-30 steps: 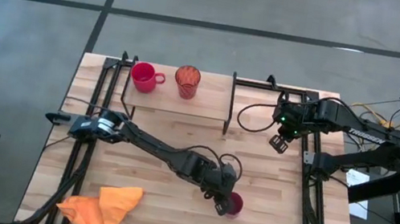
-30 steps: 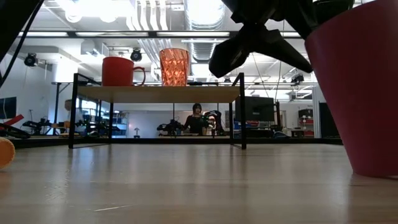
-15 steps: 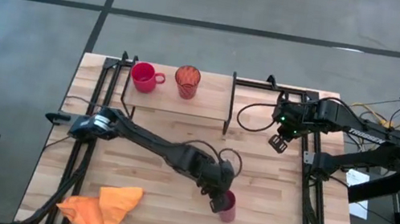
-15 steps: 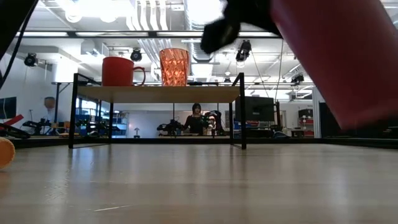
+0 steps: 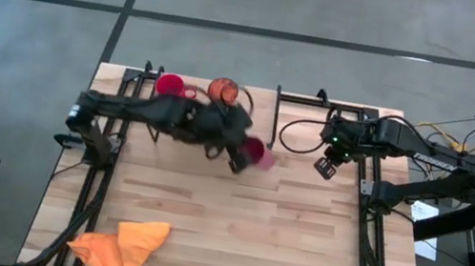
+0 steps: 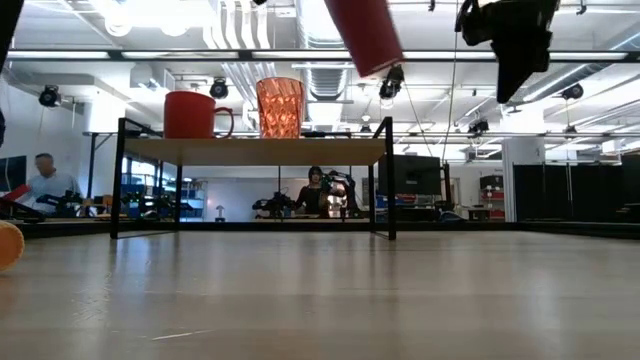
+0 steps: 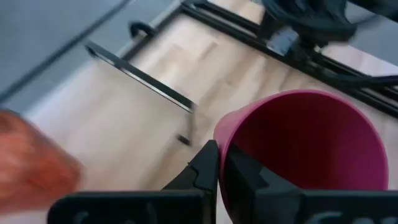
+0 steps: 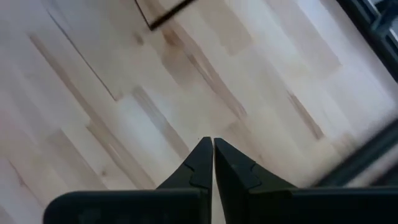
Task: Stack small to large cups/mugs on shelf
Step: Put the pink cup on the shelf
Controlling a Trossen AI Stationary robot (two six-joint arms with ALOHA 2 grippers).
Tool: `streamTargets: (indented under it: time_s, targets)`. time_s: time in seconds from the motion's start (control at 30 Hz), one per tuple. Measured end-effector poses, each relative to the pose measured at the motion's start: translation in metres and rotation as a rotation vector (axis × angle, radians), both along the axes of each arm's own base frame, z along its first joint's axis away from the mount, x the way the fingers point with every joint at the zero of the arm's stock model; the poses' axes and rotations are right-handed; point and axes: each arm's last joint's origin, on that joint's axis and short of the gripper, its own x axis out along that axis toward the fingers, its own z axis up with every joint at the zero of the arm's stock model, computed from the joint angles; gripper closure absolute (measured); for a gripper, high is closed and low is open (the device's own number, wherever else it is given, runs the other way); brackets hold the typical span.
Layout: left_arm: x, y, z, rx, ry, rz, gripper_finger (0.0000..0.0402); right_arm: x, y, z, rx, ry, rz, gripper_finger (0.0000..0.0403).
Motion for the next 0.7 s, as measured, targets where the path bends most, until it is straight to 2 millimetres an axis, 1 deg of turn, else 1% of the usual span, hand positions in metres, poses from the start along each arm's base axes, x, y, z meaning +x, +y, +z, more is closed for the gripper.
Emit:
streamTargets:
  time_s: [0.13,0.23,0.37,0.5,0.7]
  targets:
    - [-0.013,0.031,0.011,0.094,0.023,0.004,0.0401,0.006,-0.001,-0.004,-0.005,-0.054,-0.013,0.0394]
    - [-0.015,0.052,0.010,0.167,0.086,-0.032,0.0401,0.009,-0.002,-0.009,0.005,-0.082,-0.042,0.0394]
    - [-0.018,0.078,0.007,0.217,0.153,-0.096,0.0401,0.012,-0.002,-0.020,0.027,-0.089,-0.051,0.0394]
    - [-0.022,0.103,0.006,0.228,0.182,-0.141,0.0401,0.012,-0.001,-0.032,0.040,-0.070,-0.058,0.0394]
    - [-0.032,0.135,0.006,0.227,0.190,-0.226,0.0402,0.012,-0.001,-0.051,0.072,-0.076,-0.146,0.0394]
